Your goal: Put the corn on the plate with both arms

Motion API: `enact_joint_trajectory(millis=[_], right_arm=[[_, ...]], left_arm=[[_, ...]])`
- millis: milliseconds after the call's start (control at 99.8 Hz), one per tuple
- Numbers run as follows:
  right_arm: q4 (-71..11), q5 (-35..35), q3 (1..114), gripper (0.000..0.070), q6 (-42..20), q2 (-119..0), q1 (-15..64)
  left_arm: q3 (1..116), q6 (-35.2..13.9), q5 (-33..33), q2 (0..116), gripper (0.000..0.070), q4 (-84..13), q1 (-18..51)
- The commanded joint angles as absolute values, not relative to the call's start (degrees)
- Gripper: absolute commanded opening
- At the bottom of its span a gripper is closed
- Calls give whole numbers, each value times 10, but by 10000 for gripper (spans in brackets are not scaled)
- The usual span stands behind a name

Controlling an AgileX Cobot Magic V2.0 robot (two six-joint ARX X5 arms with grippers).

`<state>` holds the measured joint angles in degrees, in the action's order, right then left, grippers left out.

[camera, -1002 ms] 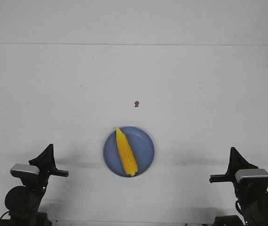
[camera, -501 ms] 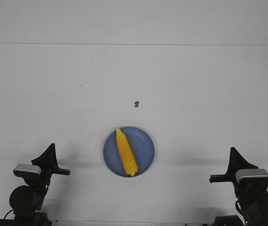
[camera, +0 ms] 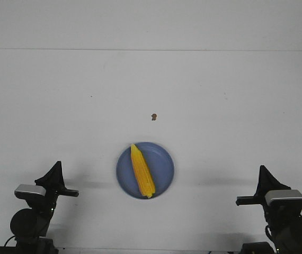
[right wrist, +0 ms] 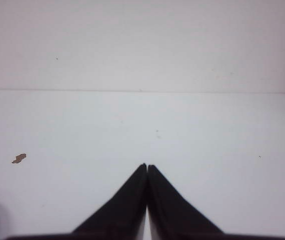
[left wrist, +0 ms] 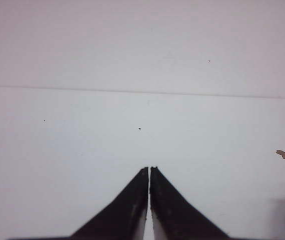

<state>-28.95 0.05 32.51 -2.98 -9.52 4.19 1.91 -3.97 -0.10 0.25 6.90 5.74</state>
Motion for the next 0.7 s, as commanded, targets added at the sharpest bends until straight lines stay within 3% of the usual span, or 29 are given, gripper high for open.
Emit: enact_joint_trajectory(millis=[0, 401, 691], right_arm=[[-284, 0, 328, 0, -27, -98, 43], [-274, 5, 324, 0, -11, -91, 42], [-158, 4, 207, 0, -14, -11, 32]], left_arm=[[8, -41, -3, 2, 14, 77, 57], [8, -41, -3, 2, 14, 77, 57], [8, -41, -3, 2, 15, 77, 57]])
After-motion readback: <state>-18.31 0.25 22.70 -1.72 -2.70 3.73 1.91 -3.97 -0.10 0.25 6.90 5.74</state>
